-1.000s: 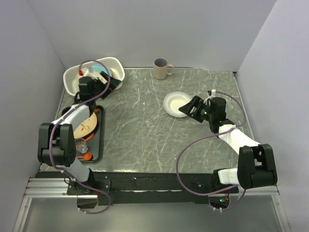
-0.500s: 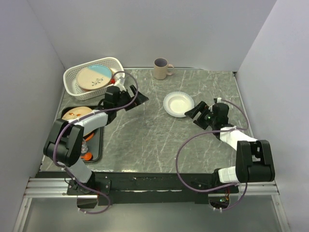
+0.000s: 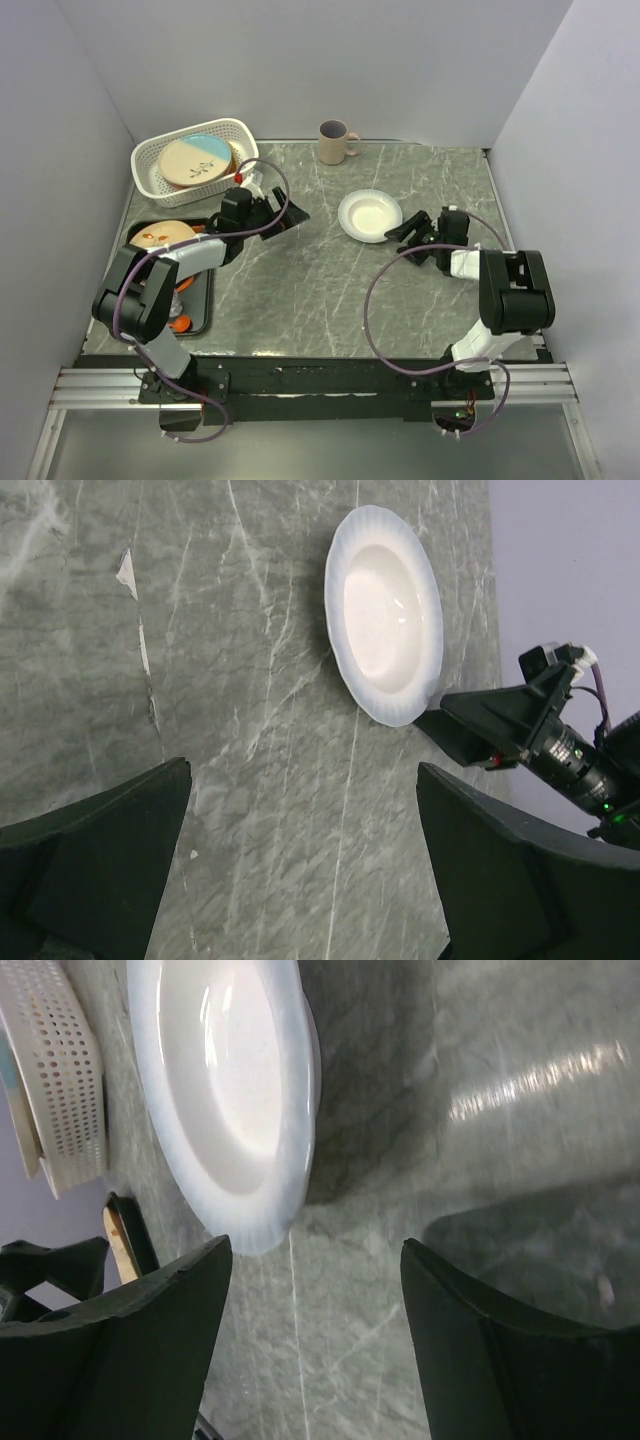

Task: Place the plates into the plastic bin on the countertop
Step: Pick up the plate at the center of the board.

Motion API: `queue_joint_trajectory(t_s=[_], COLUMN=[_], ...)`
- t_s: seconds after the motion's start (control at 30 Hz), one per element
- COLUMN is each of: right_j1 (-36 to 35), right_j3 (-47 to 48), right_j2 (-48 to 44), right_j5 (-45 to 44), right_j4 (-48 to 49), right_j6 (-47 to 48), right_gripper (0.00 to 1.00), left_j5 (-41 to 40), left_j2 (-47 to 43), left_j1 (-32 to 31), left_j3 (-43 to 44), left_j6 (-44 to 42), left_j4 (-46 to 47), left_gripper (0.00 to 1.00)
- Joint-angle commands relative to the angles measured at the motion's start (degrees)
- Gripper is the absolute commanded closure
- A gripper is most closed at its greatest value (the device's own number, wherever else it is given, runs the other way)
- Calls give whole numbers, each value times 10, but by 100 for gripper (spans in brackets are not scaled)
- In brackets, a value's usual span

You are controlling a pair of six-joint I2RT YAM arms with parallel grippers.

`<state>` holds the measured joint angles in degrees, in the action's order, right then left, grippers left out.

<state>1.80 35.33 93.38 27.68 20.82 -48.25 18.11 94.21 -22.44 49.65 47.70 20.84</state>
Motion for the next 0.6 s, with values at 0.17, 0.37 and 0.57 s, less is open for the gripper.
queue_joint_trajectory(t_s=[0.17, 0.37, 0.57], right_j1=[2, 3, 1], right_j3=[44, 47, 55], right_j2=[76, 89, 86], right_j5=[21, 19, -4], right_j4=[77, 78, 59], right_j6=[-45, -46, -34], right_gripper=[28, 30, 33], left_j5=[-8, -4, -1], left_j2=[-41, -37, -39], left_j1=[-4, -4, -4], left_j3=[-13, -12, -26], left_j6=[-9, -8, 4], left_j4=[17, 21, 39], left_gripper=[1, 1, 1])
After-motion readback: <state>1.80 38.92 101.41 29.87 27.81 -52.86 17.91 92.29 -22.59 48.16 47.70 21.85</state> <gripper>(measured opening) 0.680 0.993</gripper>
